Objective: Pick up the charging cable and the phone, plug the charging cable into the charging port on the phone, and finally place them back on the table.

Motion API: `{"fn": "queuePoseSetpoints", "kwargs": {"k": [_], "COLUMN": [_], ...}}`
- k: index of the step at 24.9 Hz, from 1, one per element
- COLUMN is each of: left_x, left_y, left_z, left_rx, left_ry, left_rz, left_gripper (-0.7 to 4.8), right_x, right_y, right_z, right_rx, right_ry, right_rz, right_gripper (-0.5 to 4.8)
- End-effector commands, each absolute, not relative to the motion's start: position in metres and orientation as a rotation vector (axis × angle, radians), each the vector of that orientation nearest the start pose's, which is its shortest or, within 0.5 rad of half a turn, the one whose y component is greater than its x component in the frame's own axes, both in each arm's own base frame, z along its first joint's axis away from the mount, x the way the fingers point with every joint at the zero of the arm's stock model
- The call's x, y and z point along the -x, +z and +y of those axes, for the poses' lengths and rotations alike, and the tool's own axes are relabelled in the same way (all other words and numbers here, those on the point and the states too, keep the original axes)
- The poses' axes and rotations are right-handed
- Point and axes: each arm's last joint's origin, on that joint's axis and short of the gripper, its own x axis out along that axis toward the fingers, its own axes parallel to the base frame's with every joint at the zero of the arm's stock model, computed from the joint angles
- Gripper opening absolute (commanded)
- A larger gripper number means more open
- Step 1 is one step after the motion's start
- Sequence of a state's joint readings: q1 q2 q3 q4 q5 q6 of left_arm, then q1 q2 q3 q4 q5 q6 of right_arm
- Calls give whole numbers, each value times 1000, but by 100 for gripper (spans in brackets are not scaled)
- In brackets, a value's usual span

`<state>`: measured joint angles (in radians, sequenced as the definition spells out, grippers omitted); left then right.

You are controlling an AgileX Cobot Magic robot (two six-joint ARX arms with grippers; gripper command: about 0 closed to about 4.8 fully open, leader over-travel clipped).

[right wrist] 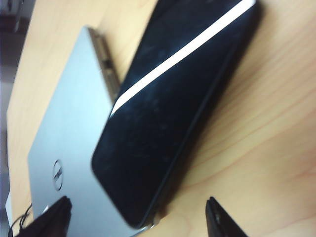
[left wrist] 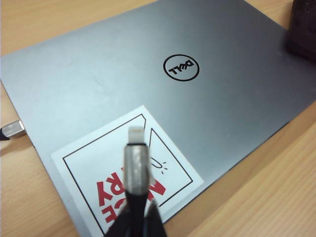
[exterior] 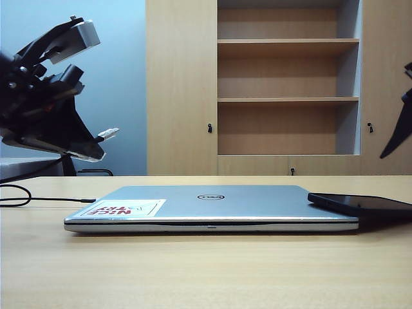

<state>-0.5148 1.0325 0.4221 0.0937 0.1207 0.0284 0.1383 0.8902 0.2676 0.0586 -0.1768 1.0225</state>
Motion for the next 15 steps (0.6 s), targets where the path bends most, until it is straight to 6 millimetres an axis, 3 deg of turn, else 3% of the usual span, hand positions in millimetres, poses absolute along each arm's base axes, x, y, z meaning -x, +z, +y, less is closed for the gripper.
{"fn": "queuePoseSetpoints", "kwargs": {"k": [1,15], "left_x": [-177,-177], "left_y": [194,194], "left_z": [-104,-104], "left_rx": [-124,-124], "left_ry": [-633,-633], "left_rz": [485,484], "left_gripper": [-7,-7], "right_x": [-171,-194], "right_y": [163,143], "right_z": [25,27], "right_rx": [-1045,-1107], "right_ry": [-33,10], "right_rz": [661,719], "right_gripper": [370,389]}}
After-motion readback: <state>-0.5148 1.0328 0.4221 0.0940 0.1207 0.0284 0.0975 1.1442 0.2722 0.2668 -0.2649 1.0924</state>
